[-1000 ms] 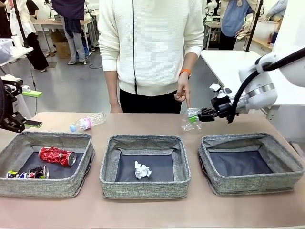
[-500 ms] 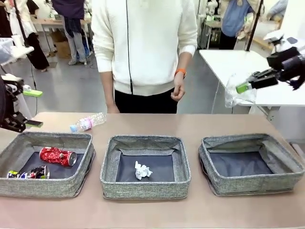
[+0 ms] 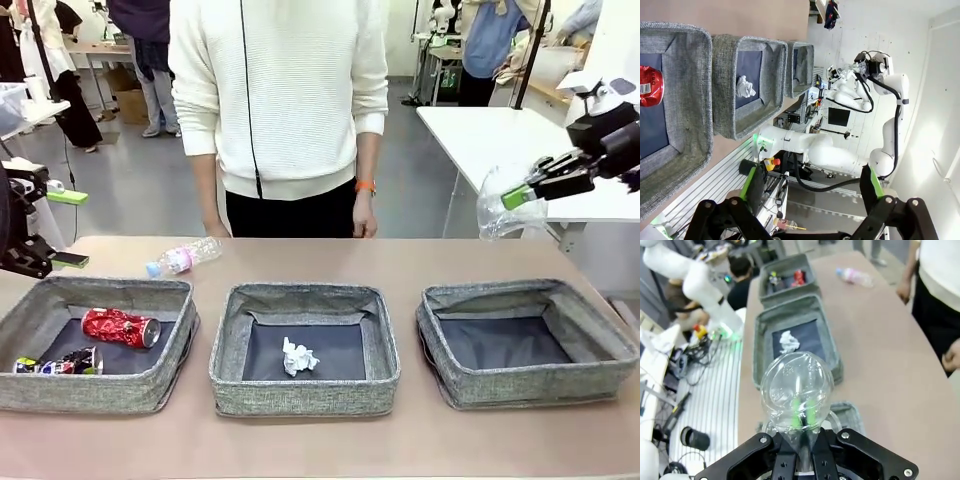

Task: Sort the waste into the appropriate baskets.
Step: Pick up the waste item pointed out by the person.

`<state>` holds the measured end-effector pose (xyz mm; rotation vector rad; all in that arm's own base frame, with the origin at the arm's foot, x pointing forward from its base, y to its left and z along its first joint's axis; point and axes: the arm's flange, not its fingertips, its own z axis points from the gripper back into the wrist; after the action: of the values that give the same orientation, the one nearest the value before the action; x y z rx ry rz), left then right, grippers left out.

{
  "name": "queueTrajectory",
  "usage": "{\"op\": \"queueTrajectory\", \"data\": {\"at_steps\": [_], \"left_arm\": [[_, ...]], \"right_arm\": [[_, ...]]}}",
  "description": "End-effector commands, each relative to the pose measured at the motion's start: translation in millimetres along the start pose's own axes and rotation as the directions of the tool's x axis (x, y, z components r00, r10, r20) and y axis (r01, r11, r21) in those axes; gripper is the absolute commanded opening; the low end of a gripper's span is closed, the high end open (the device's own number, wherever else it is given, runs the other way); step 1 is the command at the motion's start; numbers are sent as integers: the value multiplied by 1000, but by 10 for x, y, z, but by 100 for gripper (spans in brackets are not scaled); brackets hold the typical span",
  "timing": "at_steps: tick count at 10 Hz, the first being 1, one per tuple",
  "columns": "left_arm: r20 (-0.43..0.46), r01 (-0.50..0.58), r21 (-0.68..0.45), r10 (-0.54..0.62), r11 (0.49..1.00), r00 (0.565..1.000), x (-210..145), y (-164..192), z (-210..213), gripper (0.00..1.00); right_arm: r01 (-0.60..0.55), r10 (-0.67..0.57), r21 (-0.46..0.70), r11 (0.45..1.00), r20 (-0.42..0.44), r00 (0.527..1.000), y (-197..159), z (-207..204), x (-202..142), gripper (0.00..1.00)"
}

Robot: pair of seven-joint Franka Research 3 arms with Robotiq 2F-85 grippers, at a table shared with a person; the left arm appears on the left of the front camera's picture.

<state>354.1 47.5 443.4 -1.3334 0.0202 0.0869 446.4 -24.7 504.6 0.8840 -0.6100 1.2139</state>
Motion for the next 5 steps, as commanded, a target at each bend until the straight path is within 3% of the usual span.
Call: {"op": "queueTrajectory", "data": {"at_steps": [1,3,4,5], "left_arm": [[-3,21,-12,-21,1000,1000,-18,-8,15,100],[-3,21,-12,-21,1000,1000,-18,-8,15,100],[-3,21,-12,-21,1000,1000,-18,-8,15,100],[-3,21,-12,-21,1000,1000,-18,-8,15,100]], "right_arm": [[-2,2,19,1000,35,999,-44,45,100,0],[4,-4,4,1000,4,1000,-67,14,-1,1],[-7,5,39,999,42,999,-160,-166,-53,1],[-72,73,62,996,-17,997,-154,-86,278,1]]}}
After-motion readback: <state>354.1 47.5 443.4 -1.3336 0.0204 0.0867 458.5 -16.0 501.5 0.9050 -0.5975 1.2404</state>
